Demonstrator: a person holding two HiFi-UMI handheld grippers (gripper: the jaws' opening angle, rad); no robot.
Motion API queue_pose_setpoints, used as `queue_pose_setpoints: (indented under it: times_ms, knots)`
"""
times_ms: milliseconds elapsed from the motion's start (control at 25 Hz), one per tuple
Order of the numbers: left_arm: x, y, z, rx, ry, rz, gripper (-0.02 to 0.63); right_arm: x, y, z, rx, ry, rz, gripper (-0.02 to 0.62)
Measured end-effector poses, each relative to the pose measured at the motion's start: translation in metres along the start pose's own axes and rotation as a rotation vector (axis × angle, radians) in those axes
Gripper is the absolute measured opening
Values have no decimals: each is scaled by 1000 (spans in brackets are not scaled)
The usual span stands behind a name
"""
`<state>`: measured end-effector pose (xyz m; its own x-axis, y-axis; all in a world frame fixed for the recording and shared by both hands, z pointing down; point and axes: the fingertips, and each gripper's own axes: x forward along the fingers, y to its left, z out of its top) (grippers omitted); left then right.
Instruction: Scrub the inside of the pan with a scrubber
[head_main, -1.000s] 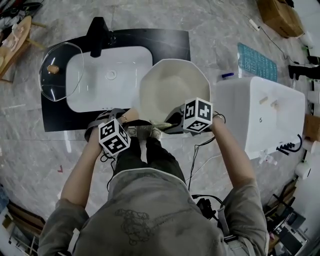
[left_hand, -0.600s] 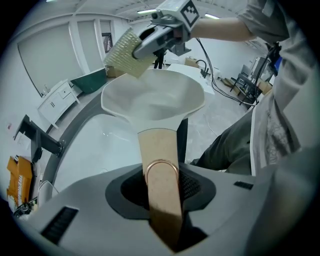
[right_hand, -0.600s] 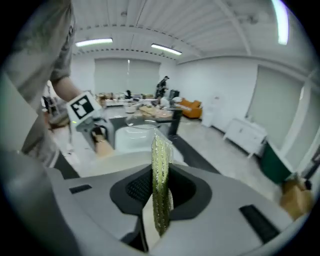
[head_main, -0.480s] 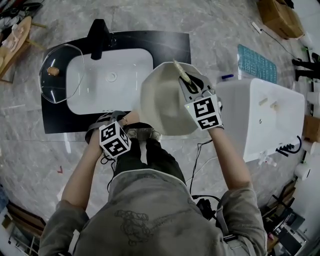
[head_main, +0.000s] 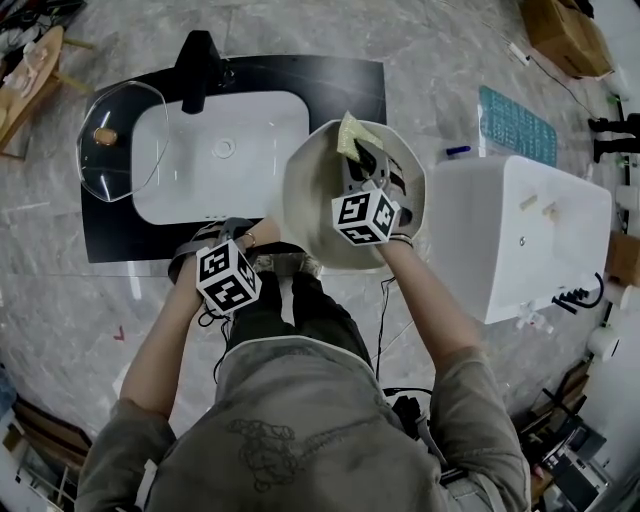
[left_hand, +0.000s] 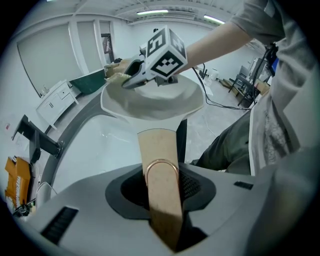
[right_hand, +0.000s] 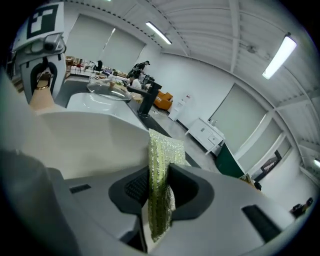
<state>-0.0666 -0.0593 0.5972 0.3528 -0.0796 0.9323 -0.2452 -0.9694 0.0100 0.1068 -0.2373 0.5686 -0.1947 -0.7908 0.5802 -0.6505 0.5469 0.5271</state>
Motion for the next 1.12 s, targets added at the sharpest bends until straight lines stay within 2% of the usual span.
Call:
queue_pose_setpoints:
  times_ms: [160,360,680,960,1120]
  knots:
    - [-1,-1,1,1,-7,-9,133,9,23,-4,-66,8,69,97]
    - [-1,0,1,4,-2,-3,133,11,74,-35,-130,120,292,94]
    - [0,1,0,6,6,6,133,-10,96,-48,-87,170,548,87]
    - [1,1,-1,0,18,13,133,-57,131,-53,-99,268,873,87]
    - [0,1,-1,-2,19,15,133,-91,153,-60,-42,350,1073,87]
